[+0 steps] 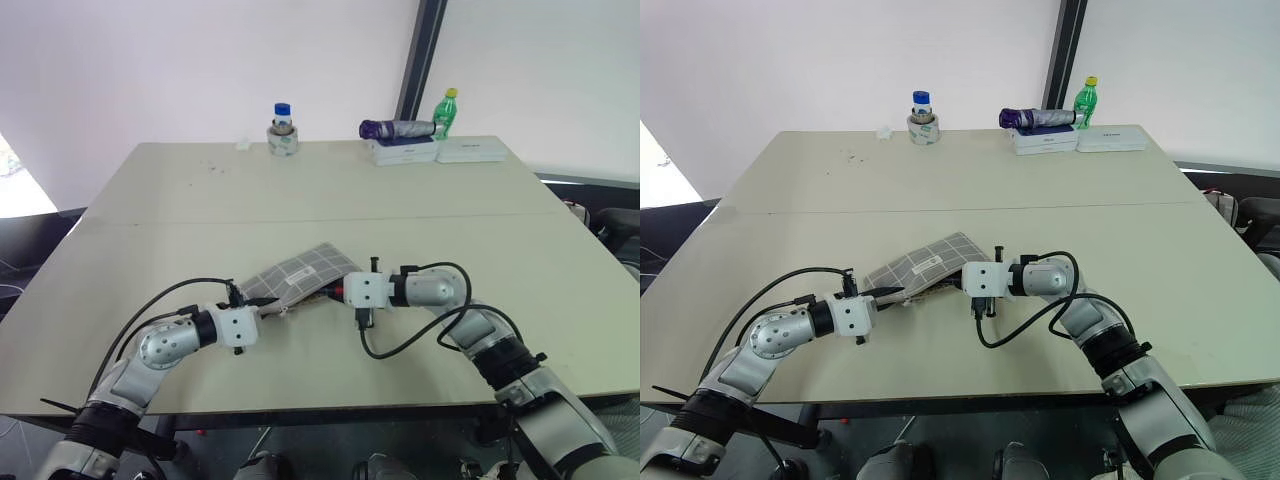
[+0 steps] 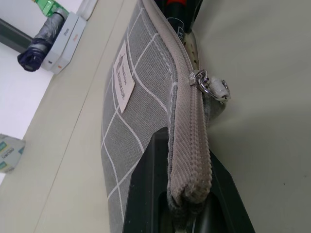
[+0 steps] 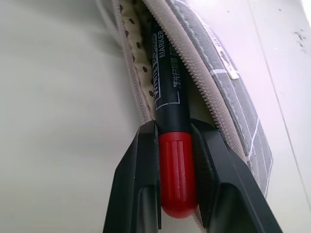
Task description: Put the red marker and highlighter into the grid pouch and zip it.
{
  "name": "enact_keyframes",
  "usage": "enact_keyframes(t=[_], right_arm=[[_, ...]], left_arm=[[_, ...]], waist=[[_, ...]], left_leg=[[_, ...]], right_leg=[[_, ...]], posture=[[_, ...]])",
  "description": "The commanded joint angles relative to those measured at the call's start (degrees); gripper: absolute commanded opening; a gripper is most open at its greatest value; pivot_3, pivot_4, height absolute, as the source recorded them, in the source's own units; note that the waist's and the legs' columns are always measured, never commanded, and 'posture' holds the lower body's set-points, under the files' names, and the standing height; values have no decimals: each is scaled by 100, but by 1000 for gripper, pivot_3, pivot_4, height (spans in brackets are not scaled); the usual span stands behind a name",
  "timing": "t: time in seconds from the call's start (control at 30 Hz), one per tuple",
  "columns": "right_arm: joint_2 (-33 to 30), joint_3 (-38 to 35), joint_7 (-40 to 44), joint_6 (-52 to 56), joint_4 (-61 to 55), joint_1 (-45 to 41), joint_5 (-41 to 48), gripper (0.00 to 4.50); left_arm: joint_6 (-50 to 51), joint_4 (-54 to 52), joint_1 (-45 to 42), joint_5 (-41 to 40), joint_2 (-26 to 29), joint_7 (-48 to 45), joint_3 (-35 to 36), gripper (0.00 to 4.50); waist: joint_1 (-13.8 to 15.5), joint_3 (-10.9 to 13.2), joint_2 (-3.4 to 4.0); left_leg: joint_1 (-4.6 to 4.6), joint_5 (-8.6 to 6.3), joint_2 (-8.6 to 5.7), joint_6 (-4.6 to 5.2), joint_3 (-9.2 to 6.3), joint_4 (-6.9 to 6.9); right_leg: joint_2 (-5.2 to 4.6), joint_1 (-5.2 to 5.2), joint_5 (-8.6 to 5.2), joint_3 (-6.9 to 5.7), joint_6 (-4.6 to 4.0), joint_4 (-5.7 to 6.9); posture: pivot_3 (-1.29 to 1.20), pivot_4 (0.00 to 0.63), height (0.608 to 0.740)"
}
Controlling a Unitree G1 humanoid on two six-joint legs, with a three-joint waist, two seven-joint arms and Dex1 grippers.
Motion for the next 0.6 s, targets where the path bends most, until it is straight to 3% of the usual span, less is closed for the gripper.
enact_keyframes(t=[0.03, 0.17, 0.2, 0.6], right_arm=[[140, -120, -183, -229, -55, -204, -5, 2315], [128, -96, -526, -461, 109, -242, -328, 4281], [110, -113, -499, -460, 96, -218, -293, 4455], [-939, -654, 538, 411, -1199, 431, 455, 4455]], left_arm=[[-179, -113, -5, -80, -26, -32, -37, 0], [-142, -141, 33, -101, -40, -36, -30, 0], [-134, -149, 42, -107, -42, -39, -26, 0], [-261, 51, -22, -24, -26, 70, 56, 0]], waist=[[-7, 0, 0], [-12, 0, 0], [-7, 0, 0], [28, 0, 0]], left_leg=[[0, 0, 0, 0, 0, 0], [1, 0, 0, -1, 2, 0], [1, 0, 0, -1, 2, -1], [1, 0, 2, 0, -1, 0]], right_leg=[[0, -1, 0, 0, 0, 0], [0, -1, 0, 0, 0, 1], [0, -1, 0, 0, 0, 1], [-3, 0, 0, 2, 0, 0]], posture=[[0, 150, 740], [0, 150, 740], [0, 150, 740], [0, 150, 740]])
